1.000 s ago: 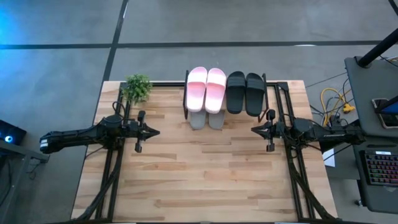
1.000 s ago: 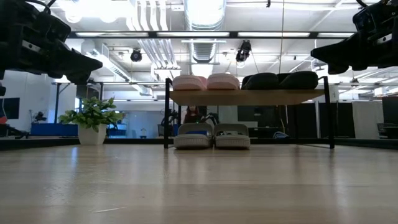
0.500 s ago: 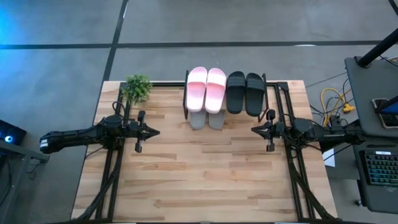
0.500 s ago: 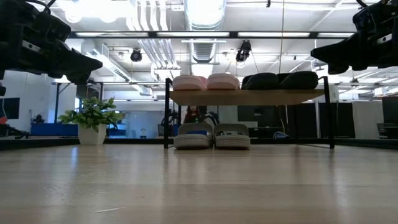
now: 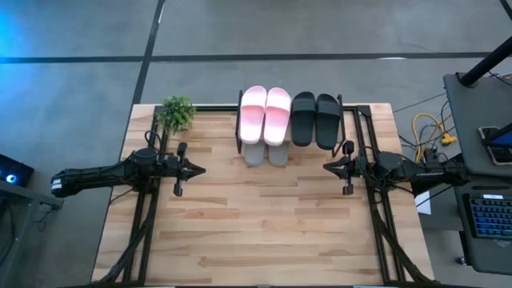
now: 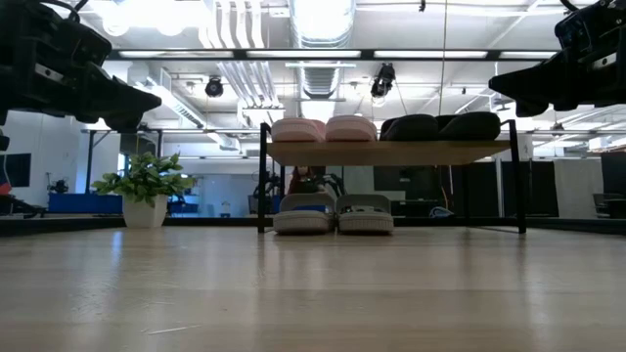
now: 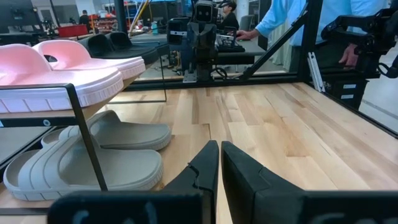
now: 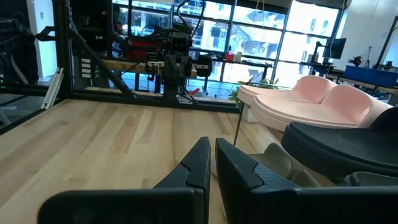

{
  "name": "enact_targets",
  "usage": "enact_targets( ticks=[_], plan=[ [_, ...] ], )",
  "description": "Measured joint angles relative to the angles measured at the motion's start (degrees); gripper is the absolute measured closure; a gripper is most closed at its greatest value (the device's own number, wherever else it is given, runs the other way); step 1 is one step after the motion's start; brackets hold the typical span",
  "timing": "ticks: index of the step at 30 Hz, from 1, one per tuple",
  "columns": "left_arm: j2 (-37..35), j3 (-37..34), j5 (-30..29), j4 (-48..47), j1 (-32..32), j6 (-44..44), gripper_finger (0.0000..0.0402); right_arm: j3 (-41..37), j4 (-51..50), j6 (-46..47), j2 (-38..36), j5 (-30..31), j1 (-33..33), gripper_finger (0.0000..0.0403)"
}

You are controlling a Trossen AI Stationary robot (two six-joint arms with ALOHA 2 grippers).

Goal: Pick and place slides into the shelf
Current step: Return to Home Position

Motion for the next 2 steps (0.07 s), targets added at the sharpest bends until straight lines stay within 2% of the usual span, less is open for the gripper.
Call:
enact_targets(
  ticks=[2],
  plan=[
    [0.00,0.00,0.02,0.04,-0.02,0.00,0.0396,0.00,0.02,0.02,0.00,0.00,0.01,0.0385]
  ],
)
